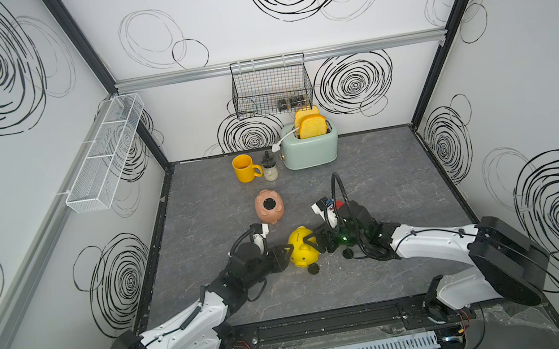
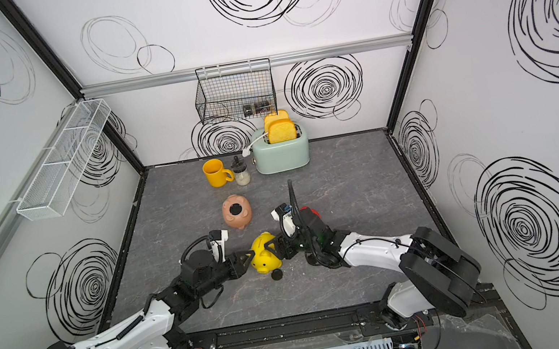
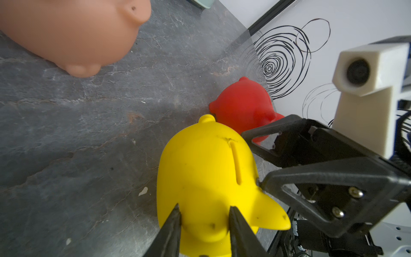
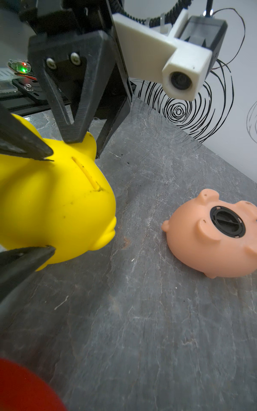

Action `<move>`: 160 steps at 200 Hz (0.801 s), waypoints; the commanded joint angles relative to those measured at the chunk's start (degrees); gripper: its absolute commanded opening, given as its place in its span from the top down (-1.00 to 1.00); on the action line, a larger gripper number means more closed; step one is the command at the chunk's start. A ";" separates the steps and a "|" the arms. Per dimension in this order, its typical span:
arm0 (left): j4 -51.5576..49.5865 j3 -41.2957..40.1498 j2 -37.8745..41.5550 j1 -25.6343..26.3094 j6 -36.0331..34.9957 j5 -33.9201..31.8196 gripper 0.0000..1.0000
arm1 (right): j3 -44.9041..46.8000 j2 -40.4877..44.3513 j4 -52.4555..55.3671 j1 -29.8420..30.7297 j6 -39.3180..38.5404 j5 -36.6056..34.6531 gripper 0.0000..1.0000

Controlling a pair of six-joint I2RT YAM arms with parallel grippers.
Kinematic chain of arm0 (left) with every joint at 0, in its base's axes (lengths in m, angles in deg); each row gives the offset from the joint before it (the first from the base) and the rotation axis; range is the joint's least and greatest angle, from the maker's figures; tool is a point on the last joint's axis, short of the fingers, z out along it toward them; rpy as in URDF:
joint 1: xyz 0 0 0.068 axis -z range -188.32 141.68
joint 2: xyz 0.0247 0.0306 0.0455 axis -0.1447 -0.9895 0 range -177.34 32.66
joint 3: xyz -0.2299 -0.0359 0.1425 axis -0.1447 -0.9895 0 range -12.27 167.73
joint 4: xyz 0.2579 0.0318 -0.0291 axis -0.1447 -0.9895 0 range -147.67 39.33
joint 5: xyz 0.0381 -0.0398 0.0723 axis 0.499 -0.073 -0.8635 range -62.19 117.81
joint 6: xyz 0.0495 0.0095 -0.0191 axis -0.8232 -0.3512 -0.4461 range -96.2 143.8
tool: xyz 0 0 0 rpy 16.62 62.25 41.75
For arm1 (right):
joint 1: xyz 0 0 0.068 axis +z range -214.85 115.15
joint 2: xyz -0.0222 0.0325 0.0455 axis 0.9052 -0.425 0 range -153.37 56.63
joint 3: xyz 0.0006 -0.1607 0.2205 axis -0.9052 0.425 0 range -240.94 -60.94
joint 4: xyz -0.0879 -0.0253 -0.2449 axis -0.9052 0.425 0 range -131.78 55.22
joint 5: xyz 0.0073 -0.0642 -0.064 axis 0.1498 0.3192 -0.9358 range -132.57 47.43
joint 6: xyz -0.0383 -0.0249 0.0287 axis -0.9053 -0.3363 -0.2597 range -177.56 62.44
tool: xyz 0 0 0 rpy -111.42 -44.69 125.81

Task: Close piggy banks
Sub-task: Turn over the piggy bank at the center of the board.

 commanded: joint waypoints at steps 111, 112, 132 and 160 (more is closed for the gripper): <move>-5.26 -3.06 0.20 -3.53 -2.00 0.22 0.21 | -1.49 -0.08 -0.83 0.51 -0.95 -0.92 -0.33; -5.25 -3.09 0.20 -3.53 -2.00 0.23 0.21 | -1.49 -0.12 -0.84 0.51 -0.95 -0.92 -0.33; -5.16 -3.07 0.20 -3.53 -2.00 0.32 0.21 | -1.75 -0.46 -0.77 0.50 -0.95 -0.72 -0.33; -5.17 -3.18 0.61 -3.48 -1.94 0.44 0.21 | -1.82 -0.70 -0.76 0.51 -0.91 -0.72 -0.33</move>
